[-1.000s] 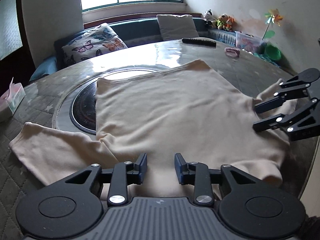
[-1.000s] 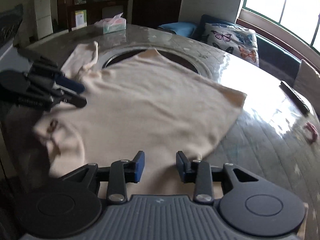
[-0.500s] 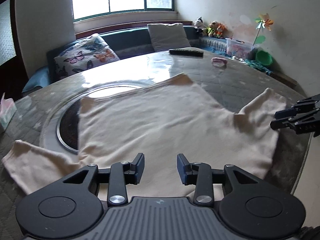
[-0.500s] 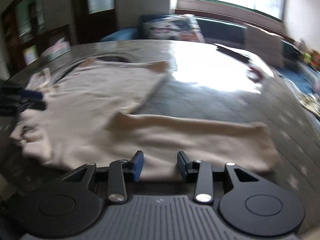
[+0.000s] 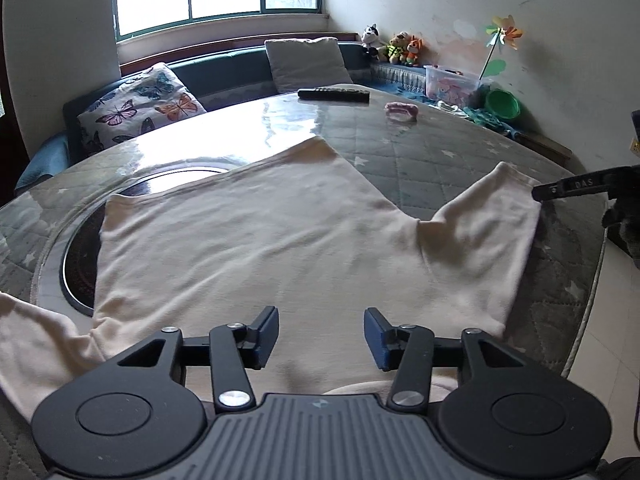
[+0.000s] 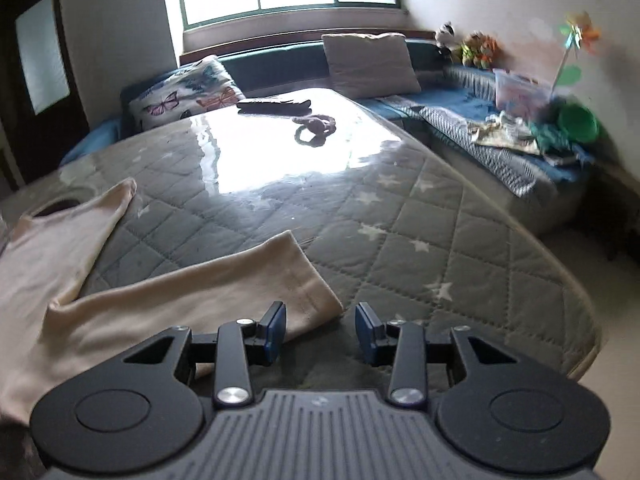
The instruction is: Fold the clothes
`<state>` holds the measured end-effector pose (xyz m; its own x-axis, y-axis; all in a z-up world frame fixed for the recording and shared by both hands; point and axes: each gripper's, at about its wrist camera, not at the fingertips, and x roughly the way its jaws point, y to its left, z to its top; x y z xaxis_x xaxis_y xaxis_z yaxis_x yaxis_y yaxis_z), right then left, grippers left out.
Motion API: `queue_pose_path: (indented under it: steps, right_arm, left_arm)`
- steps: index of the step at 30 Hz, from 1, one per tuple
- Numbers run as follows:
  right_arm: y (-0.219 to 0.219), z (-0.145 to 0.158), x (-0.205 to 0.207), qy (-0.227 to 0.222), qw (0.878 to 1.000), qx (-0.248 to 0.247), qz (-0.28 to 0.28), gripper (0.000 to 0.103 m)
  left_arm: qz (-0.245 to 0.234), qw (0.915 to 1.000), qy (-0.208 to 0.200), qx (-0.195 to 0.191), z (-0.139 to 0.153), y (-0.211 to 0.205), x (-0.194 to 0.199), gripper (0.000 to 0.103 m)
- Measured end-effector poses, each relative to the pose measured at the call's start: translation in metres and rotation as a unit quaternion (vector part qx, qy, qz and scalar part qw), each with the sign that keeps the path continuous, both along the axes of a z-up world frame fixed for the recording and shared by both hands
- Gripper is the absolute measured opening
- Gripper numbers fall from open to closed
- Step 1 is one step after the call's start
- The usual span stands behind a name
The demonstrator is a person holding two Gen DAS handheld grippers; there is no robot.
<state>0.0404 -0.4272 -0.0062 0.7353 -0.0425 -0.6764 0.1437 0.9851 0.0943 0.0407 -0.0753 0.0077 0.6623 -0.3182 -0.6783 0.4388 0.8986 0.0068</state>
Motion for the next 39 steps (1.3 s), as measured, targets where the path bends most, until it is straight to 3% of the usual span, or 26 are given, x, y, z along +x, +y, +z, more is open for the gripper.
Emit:
queue_pose_path:
  steps: [2,4,7,12,16,21,29,39]
  right_arm:
    - [-0.002,-0.003,0.001,-0.004,1.000,0.009,-0.009,0.037]
    - [-0.004,-0.004,0.002,-0.009,1.000,0.019,-0.018,0.014]
    - [-0.008,-0.002,-0.001,-0.021,0.999,0.030,-0.029,0.006]
    - [-0.011,0.022,-0.015,-0.056,0.998,0.035,-0.021,0.006]
    - [0.001,0.036,-0.017,-0.060,0.997,0.036,0.012,0.005]
    - [0.035,0.074,-0.018,-0.102,0.991,0.043,0.076,0.005]
    - [0.117,0.112,0.002,-0.131,0.966,0.059,0.214,0.005]
    - [0.241,0.102,0.032,-0.101,0.924,0.074,0.361,0.005]
  left_arm:
    - [-0.001,1.0000,0.002,0.001,-0.001,-0.002,0.000,0.052]
    - [0.000,1.0000,0.004,0.002,-0.001,-0.004,0.002,0.055]
    - [0.003,1.0000,0.003,0.004,-0.001,-0.006,0.003,0.059]
    - [-0.003,1.0000,0.004,0.004,-0.005,-0.011,0.005,0.072]
    - [-0.001,1.0000,0.002,0.005,-0.006,-0.010,0.005,0.088]
    - [0.016,0.9997,-0.016,-0.006,0.001,0.006,0.001,0.103]
    - [0.073,0.9968,-0.030,-0.016,0.009,0.048,-0.005,0.103]
    - [0.137,0.9899,-0.030,-0.024,0.008,0.097,-0.019,0.103]
